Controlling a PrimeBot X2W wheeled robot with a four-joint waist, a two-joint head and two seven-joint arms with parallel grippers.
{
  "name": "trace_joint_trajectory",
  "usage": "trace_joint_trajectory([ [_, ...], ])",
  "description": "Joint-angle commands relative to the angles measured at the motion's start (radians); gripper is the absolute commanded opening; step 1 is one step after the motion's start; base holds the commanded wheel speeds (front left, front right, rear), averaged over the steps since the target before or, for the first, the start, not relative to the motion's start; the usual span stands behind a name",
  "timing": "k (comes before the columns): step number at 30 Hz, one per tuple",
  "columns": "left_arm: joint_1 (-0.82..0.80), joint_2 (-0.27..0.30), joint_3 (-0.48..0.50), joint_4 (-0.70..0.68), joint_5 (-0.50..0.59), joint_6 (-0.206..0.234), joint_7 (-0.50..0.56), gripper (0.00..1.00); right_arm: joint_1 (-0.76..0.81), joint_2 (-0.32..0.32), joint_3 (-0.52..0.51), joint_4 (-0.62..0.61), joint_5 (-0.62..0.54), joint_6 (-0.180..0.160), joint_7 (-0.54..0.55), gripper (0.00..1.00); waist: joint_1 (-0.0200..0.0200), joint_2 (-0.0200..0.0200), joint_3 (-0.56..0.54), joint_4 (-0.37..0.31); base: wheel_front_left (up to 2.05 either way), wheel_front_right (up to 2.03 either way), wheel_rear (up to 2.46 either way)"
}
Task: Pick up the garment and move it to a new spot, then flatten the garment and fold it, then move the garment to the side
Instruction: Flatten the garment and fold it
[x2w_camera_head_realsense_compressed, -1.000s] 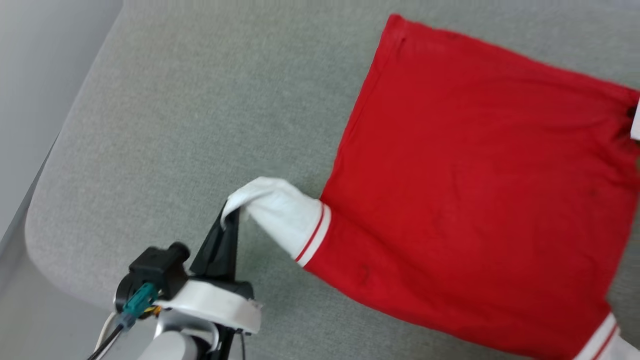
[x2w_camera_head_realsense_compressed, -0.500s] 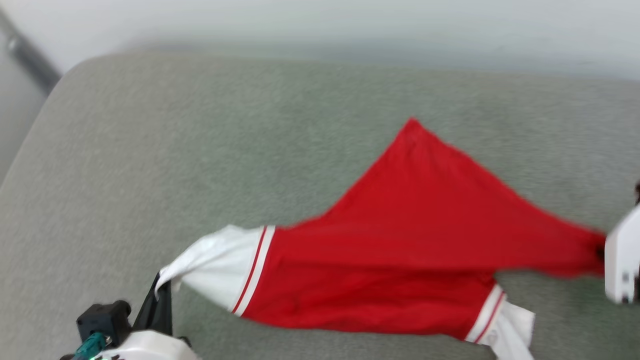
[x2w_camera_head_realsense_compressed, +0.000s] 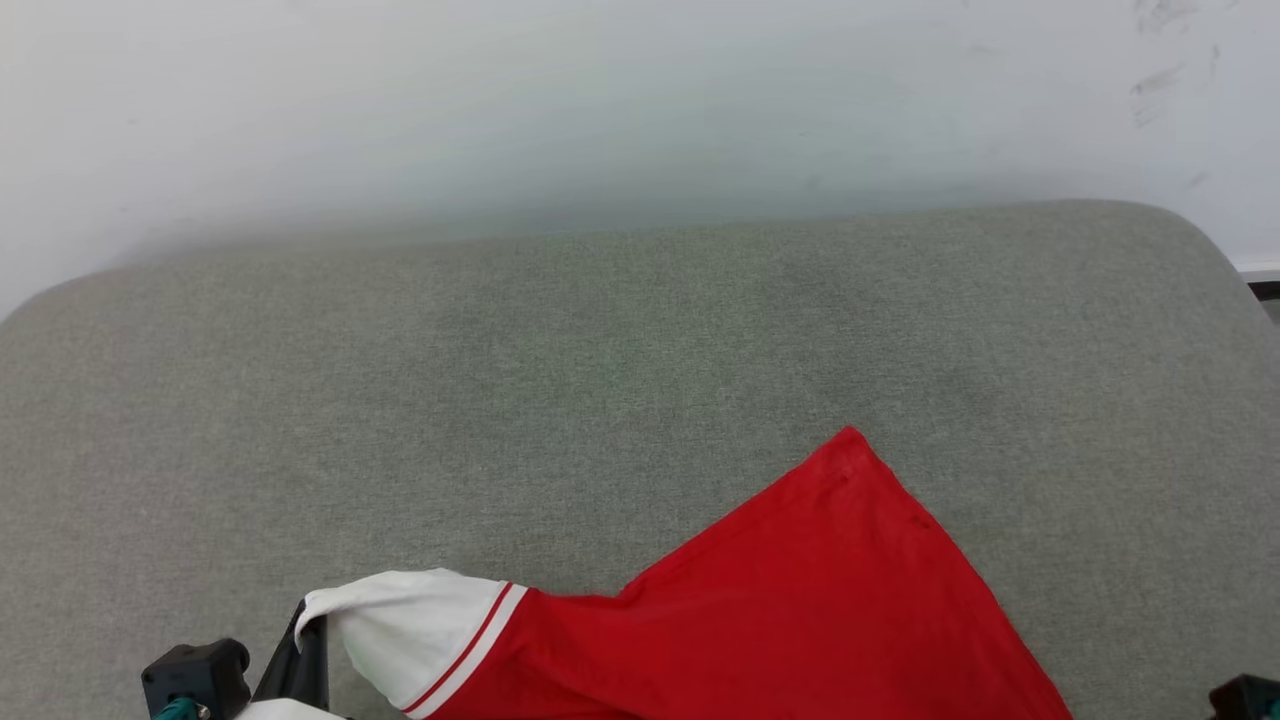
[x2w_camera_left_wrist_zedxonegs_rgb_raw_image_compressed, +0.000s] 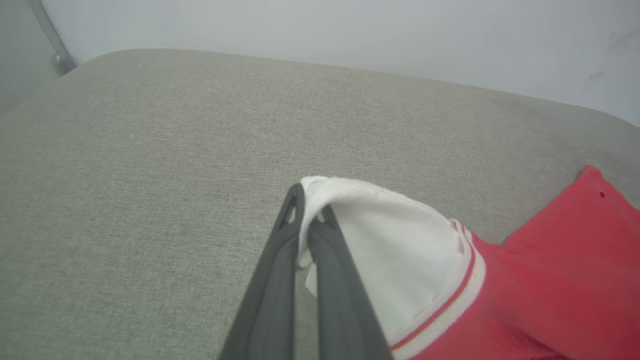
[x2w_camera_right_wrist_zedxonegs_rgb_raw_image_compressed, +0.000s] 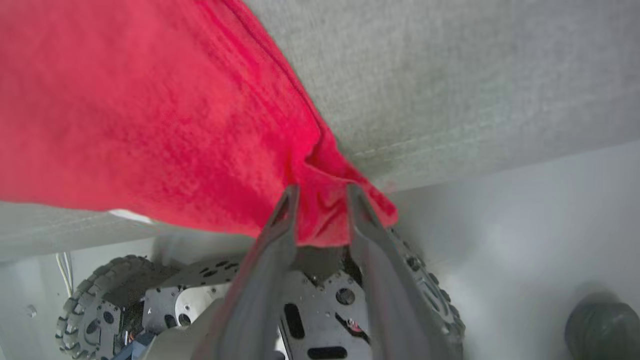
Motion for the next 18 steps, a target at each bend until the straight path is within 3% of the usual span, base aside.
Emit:
trace_joint_trajectory([
  [1, 0.011, 0.003, 0.002, 0.000, 0.001, 0.002, -0.001, 0.00, -0.005, 0.001, 0.002, -0.014, 0.000, -0.001, -0.020, 1.00, 0.0003, 0.0000, -0.005, -0.006, 0.00, 0.00, 0.00],
  [6, 0.008, 0.007, 0.000, 0.007, -0.006, -0.005, 0.004, 0.00, -0.067, -0.004, 0.008, -0.057, -0.020, -0.001, -0.304, 1.00, 0.0003, 0.0000, -0.007, -0.012, 0.00, 0.00, 0.00],
  [11, -0.025, 0.008, -0.006, 0.003, 0.001, -0.011, 0.005, 0.00, -0.159, -0.009, 0.027, -0.023, -0.013, -0.001, -0.593, 1.00, 0.0003, 0.0000, 0.013, 0.000, 0.00, 0.00, 0.00],
  [14, -0.042, 0.001, -0.007, 0.005, 0.004, -0.013, -0.002, 0.00, -0.234, -0.030, 0.058, 0.022, -0.011, -0.001, -0.701, 1.00, 0.0003, 0.0000, 0.029, 0.008, 0.00, 0.00, 0.00],
  [18, -0.084, -0.014, -0.012, 0.007, 0.011, -0.017, -0.018, 0.00, -0.331, -0.064, 0.102, 0.083, 0.012, -0.001, -0.712, 1.00, 0.0003, 0.0000, 0.073, 0.031, 0.00, 0.00, 0.00],
])
